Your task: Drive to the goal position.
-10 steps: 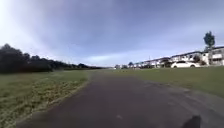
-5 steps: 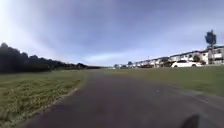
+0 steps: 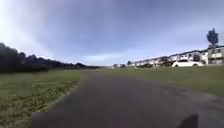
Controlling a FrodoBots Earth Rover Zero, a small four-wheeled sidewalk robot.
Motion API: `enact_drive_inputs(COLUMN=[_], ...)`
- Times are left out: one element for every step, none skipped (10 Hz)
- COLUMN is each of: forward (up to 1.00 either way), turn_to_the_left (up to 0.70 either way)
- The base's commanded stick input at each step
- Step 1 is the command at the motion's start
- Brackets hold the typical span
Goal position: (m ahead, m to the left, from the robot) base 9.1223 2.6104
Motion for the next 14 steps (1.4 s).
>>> enact_drive_inputs(forward=[1.0,1.0,1.0,1.0,1.0,1.0,1.0,1.0,1.0,1.0,1.0,1.0,1.0,1.0], turn_to_the_left=[0.0,0.0,0.0,0.0,0.0,0.27,0.25,0.09,0.0,0.0,0.0,0.0,0.0,0.0])
